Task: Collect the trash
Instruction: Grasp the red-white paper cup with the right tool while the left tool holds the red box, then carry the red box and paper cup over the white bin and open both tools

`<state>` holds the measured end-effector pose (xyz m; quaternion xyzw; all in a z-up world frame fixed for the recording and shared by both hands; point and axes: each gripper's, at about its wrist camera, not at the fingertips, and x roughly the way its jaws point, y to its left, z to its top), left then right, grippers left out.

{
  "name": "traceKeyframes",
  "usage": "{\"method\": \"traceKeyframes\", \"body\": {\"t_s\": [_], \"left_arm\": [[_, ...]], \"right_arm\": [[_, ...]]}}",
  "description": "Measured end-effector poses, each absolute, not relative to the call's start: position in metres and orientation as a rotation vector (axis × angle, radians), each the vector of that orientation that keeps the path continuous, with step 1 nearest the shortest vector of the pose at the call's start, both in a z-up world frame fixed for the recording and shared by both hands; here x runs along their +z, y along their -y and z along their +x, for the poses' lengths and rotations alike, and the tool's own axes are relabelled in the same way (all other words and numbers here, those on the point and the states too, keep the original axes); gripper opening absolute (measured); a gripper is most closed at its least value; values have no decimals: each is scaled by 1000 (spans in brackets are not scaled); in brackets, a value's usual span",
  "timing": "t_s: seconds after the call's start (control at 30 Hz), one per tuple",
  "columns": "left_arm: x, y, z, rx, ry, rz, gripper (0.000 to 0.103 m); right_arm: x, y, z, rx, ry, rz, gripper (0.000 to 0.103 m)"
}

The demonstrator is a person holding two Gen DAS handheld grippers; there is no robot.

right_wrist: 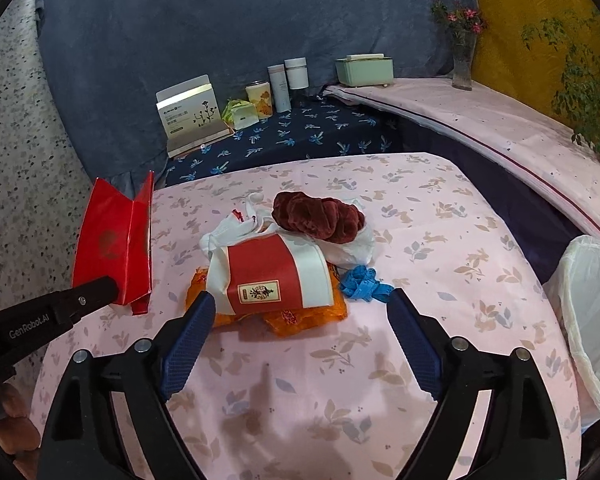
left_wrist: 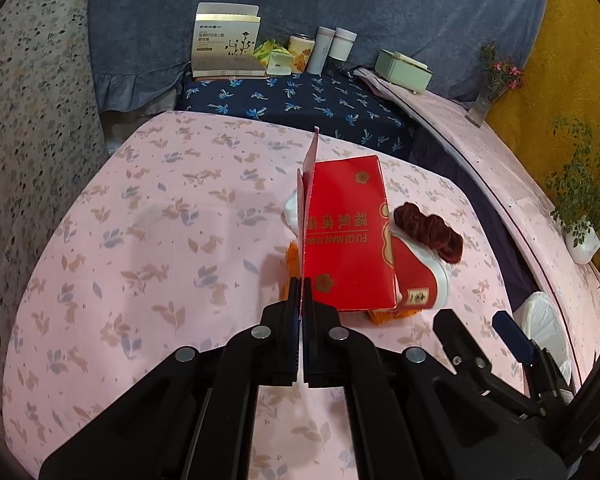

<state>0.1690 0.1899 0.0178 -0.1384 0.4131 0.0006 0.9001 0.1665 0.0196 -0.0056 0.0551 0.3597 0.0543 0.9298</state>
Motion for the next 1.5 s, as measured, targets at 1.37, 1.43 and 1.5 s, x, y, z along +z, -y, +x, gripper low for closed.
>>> {"method": "traceKeyframes", "body": {"t_s": [1.37,1.43,1.5], "left_arm": [[16,-161,176,-92,-874,-251,0],[20,-152,171,-107,-869,-243,0],[24,-141,167,-123,-865,-234,0]], "right_arm": [[-7,-17,162,97,-710,130,84],[-2,-7,153,79,-698,136,84],[2,3,145,61,-687,142,84]]}}
